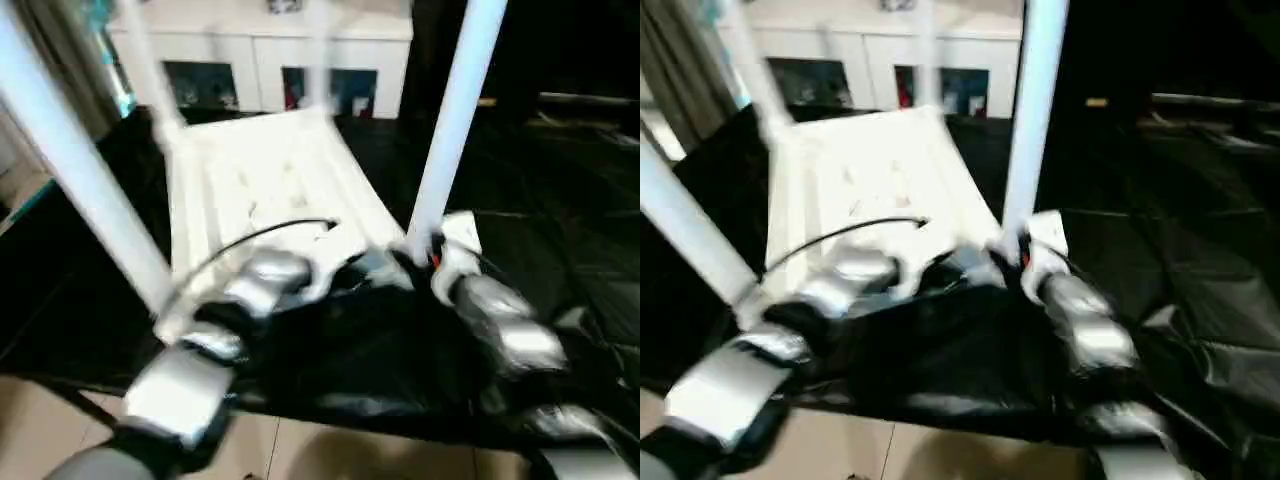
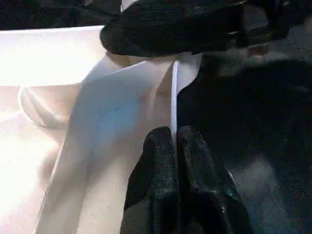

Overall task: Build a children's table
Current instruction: Rotate leg to tighten

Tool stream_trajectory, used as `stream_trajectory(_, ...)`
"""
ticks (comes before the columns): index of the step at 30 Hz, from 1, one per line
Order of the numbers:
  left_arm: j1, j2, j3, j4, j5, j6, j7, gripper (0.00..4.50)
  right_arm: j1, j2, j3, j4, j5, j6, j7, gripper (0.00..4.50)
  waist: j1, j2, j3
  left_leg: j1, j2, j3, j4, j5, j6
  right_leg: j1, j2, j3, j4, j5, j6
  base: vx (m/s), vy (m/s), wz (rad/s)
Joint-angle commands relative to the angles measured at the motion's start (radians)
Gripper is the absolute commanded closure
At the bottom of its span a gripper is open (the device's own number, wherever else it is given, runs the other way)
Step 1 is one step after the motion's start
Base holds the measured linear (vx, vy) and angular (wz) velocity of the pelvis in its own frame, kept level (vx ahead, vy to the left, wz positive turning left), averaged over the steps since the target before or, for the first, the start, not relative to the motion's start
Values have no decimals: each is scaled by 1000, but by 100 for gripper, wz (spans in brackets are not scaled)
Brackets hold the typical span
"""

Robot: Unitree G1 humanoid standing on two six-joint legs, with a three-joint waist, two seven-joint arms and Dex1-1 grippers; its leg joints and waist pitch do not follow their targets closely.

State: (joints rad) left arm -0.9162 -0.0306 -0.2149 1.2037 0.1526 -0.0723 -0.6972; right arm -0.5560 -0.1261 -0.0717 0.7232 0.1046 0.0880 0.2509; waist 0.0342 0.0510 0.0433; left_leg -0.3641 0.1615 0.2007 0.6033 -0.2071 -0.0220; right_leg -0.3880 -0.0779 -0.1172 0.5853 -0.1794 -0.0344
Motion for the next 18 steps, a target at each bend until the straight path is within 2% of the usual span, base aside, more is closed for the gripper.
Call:
stream_trajectory(1, -29, -46, 8, -10, -6, -16, 69, 450, 19, 74, 66, 71, -17, 14, 26, 120, 0, -13, -60, 6, 74, -43, -69, -167, 79, 49, -103, 65, -88, -267, -183, 0, 0, 0)
stream_trajectory(2, -29, -50, 3, -8, -3, -24, 67, 450, 14, 79, 72, 64, -20, 0, 42, 106, 1, -11, -62, 6, 74, -42, -68, -145, 102, 52, -102, 65, -84, -216, -194, 0, 0, 0)
stream_trajectory(3, -28, -51, 2, -9, -3, -32, 62, 450, 11, 76, 77, 57, -23, -9, 55, 106, -1, -15, -63, 3, 75, -42, -68, -140, 113, 53, -101, 65, -80, -193, -200, 0, 0, 0)
stream_trajectory(5, -28, -52, 3, -8, -3, -36, 62, 450, 9, 75, 80, 56, -26, -15, 55, 96, 0, -12, -62, 5, 75, -41, -68, -149, 120, 53, -103, 64, -82, -204, -201, 0, 0, 0)
stream_trajectory(6, -26, -47, 5, -10, -7, -37, 51, 450, 9, 61, 93, 53, -42, -36, 62, 79, 0, -16, -62, 5, 75, -41, -68, -152, 120, 53, -103, 64, -83, -214, -200, 0, 0, 0)
stream_trajectory(7, -25, -45, 6, -11, -8, -39, 47, 450, 10, 56, 96, 51, -44, -41, 68, 66, 1, -14, -62, 6, 75, -41, -68, -154, 118, 52, -104, 63, -83, -223, -198, 0, 0, 0)
stream_trajectory(9, -20, -28, 9, -11, -10, -51, 16, 450, 14, 25, 104, 39, -44, -80, 135, 66, 3, -17, -61, 4, 73, -40, -67, -159, 124, 55, -104, 63, -85, -247, -188, 0, 0, 0)
stream_trajectory(10, -11, -1, 10, -14, -10, -74, -37, 450, 30, -22, 112, 2, -22, -101, 262, 66, 4, -20, -62, 4, 72, -39, -66, -158, 132, 56, -103, 62, -87, -245, -186, 0, 0, 0)
stream_trajectory(12, -6, 16, 10, -18, -12, -84, -72, 450, 44, -60, 126, -25, -15, -111, 339, 66, 6, -18, -63, -1, 76, -40, -64, -126, 159, 57, -101, 62, -78, -192, -192, 0, 0, 0)
stream_trajectory(13, 3, 39, 11, -27, -23, -99, -138, 450, 66, -110, 138, -66, -2, -107, 431, 66, 8, -19, -63, -1, 75, -40, -64, -123, 167, 59, -100, 60, -79, -187, -191, 0, 0, 0)
stream_trajectory(14, 9, 57, 15, -33, -33, -106, -186, 450, 81, -146, 141, -95, 6, -105, 493, 66, 14, -24, -64, -2, 75, -36, -60, -115, 184, 61, -100, 60, -75, -173, -191, 0, 0, 0)
stream_trajectory(15, 12, 62, 15, -35, -36, -113, -202, 450, 84, -154, 140, -101, 10, -104, 506, 66, 17, -22, -63, -4, 76, -37, -59, -109, 190, 60, -100, 59, -74, -171, -190, 0, 0, 0)
stream_trajectory(17, 30, 105, 4, -51, -47, -140, -333, 450, 105, -214, 130, -148, 44, -89, 615, 66, 21, -22, -64, -5, 78, -37, -58, -100, 196, 60, -101, 57, -74, -181, -185, 0, 0, 0)
stream_trajectory(18, 30, 105, 4, -51, -47, -140, -333, 450, 105, -214, 130, -148, 44, -89, 615, 66, 21, -22, -65, -6, 78, -37, -58, -96, 199, 60, -100, 57, -72, -174, -187, 0, 0, 0)
